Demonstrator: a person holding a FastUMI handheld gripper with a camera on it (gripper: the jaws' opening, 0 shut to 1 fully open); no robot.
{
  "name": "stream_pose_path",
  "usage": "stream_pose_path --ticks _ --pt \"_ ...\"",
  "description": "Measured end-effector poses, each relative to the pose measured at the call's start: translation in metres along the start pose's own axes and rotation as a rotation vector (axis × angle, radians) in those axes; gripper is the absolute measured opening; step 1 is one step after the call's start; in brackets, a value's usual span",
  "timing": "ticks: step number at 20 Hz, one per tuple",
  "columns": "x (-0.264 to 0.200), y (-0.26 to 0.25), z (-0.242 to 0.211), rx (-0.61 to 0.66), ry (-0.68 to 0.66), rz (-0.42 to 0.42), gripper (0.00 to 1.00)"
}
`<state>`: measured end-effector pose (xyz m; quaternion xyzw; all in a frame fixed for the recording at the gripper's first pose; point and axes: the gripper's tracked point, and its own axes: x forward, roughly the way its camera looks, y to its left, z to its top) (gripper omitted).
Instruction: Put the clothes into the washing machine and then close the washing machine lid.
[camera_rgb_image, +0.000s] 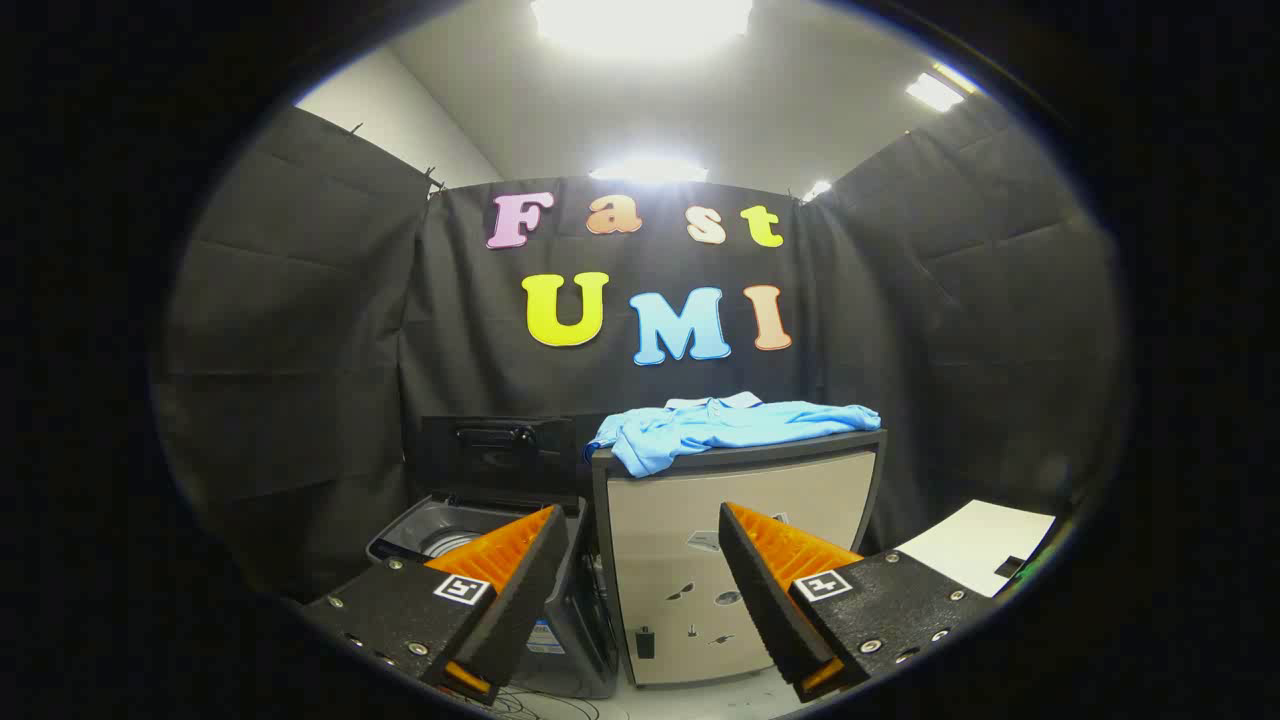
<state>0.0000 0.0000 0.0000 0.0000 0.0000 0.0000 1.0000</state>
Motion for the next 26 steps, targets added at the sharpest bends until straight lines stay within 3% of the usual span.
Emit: stream_pose_path --ticks 13,26 --pt "-0.001 0.002 0.005 -0.007 0.003 0.001 0.95" --pt "0.028 -0.013 0.068 -0.023 -0.018 0.047 0.95"
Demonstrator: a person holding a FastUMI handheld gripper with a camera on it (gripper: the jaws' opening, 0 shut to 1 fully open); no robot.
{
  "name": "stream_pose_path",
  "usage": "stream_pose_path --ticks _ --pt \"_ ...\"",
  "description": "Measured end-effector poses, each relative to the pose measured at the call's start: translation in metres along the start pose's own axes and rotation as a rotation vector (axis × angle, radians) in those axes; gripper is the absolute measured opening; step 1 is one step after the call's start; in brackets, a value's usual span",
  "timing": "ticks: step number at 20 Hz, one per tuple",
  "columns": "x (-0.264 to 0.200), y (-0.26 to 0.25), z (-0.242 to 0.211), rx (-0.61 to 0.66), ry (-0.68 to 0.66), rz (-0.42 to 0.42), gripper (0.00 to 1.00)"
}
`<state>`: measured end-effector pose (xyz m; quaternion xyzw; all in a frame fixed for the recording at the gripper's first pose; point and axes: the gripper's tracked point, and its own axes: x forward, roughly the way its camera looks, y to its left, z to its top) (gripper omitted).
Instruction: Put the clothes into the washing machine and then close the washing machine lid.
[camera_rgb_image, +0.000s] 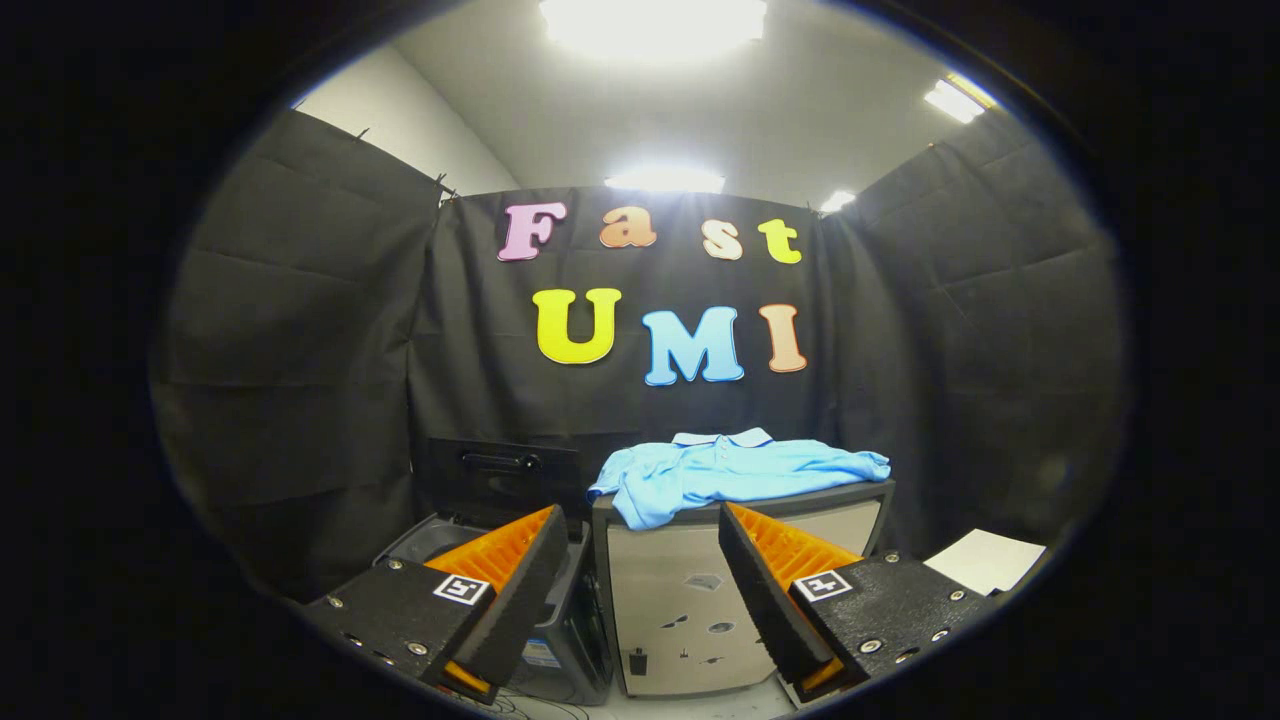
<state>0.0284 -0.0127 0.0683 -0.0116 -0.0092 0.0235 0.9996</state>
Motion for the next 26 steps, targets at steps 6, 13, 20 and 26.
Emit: stream_pose_path --ticks 6,13,20,26 --pt "0.047 -0.040 0.034 0.013 0.003 -0.025 0.95" --pt "0.116 -0.086 0.051 0.035 0.036 -0.034 0.95" --pt "0.181 -0.108 0.053 0.059 0.098 0.019 0.95" --pt "0.235 -0.111 0.037 0.087 0.199 0.089 0.94"
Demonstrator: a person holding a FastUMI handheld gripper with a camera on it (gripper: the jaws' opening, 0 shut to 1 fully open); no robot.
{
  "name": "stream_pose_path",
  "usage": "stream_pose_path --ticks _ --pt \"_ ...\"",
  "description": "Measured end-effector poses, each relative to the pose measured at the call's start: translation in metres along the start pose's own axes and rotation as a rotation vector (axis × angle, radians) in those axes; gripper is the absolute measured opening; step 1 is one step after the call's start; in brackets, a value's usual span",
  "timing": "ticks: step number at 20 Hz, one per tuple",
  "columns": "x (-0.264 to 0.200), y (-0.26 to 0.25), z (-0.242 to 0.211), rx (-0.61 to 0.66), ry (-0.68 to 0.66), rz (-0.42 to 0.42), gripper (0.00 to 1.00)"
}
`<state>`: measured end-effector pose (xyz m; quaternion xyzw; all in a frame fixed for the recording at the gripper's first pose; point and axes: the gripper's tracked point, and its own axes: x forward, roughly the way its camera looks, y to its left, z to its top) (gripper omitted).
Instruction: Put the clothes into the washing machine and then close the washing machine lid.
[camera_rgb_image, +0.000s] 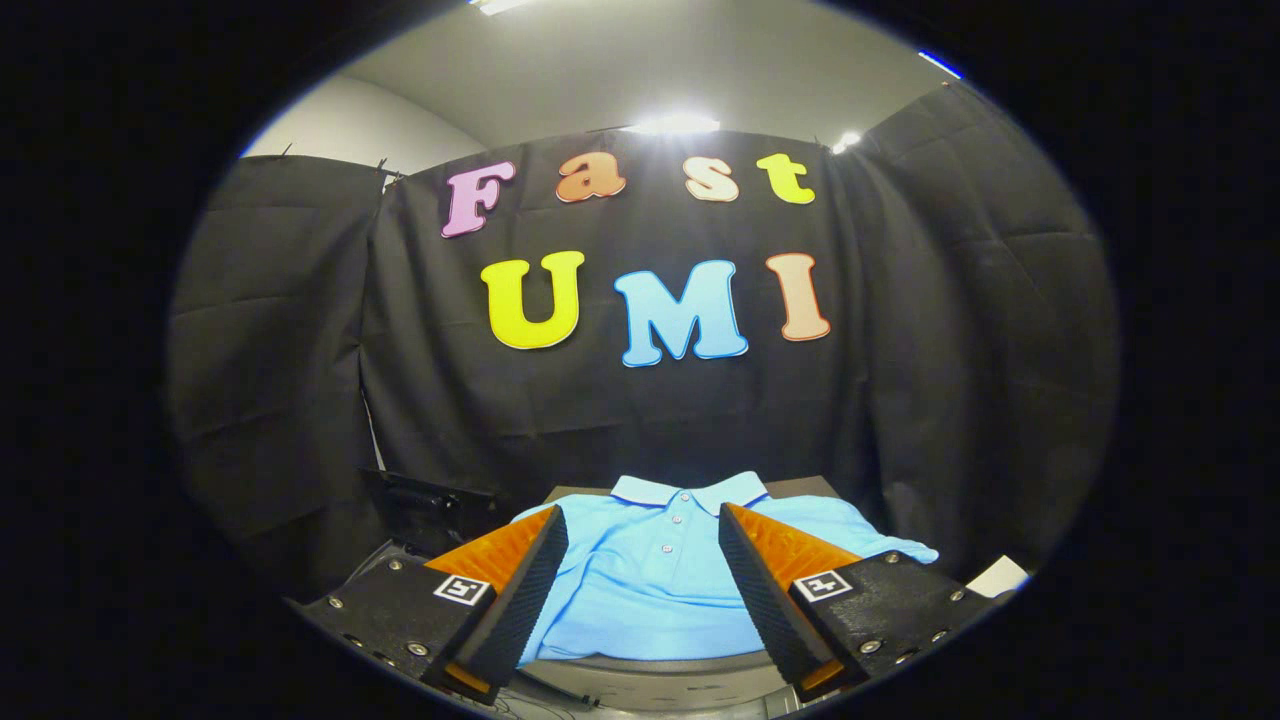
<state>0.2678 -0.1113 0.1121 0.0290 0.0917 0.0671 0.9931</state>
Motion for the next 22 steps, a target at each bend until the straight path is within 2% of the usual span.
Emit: stream_pose_path --ticks 7,15,22 --pt "0.061 -0.021 -0.031 -0.010 0.207 -0.031 0.95" --pt "0.108 -0.024 -0.061 -0.009 0.388 -0.017 0.95" --pt "0.120 -0.021 -0.091 -0.023 0.539 0.007 0.95"
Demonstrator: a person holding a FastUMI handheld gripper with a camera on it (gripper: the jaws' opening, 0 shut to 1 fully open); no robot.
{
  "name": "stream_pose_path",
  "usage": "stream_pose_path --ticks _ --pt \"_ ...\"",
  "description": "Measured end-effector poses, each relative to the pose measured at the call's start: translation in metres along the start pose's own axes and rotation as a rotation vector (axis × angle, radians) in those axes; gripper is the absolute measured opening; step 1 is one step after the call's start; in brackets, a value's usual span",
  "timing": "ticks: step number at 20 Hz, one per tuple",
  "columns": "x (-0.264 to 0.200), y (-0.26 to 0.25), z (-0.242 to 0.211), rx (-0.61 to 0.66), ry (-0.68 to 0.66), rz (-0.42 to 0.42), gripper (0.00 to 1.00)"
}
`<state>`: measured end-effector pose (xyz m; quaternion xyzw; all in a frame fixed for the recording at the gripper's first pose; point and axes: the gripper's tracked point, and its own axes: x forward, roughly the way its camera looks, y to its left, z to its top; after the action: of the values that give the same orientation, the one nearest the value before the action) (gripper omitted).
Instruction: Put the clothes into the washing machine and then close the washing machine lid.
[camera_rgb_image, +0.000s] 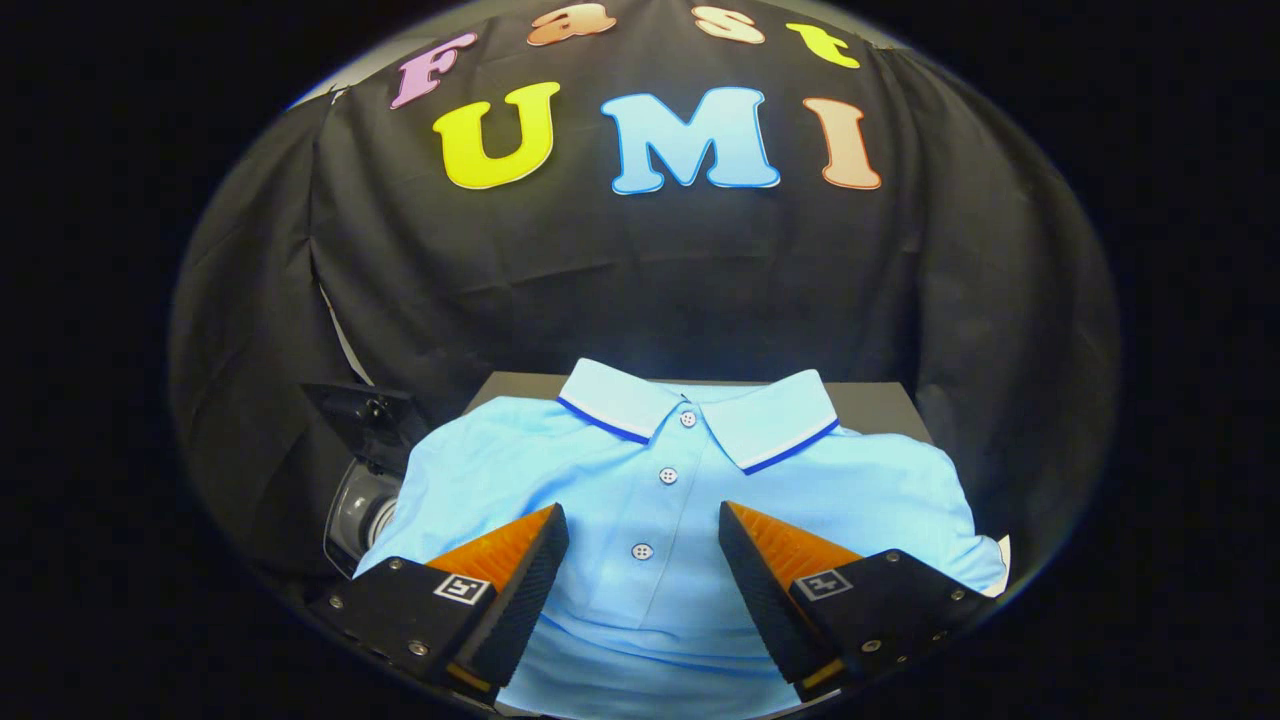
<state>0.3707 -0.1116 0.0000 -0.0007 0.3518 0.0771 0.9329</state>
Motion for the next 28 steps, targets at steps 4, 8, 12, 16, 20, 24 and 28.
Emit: stream_pose_path --ticks 4,8,12,16,20,24,28 --pt "0.004 0.000 -0.007 -0.054 0.039 -0.023 0.95" --pt "0.002 0.001 -0.006 -0.033 0.062 -0.036 0.96" --pt "0.004 -0.003 -0.006 -0.010 0.033 -0.054 0.92" --pt "0.005 -0.004 -0.006 -0.001 0.065 -0.079 0.66" --pt "0.008 -0.004 -0.002 -0.019 0.029 -0.084 0.23" --pt "0.009 -0.004 0.001 -0.057 -0.023 -0.098 0.01" --pt "0.005 -0.001 0.003 -0.002 -0.057 -0.090 0.00"
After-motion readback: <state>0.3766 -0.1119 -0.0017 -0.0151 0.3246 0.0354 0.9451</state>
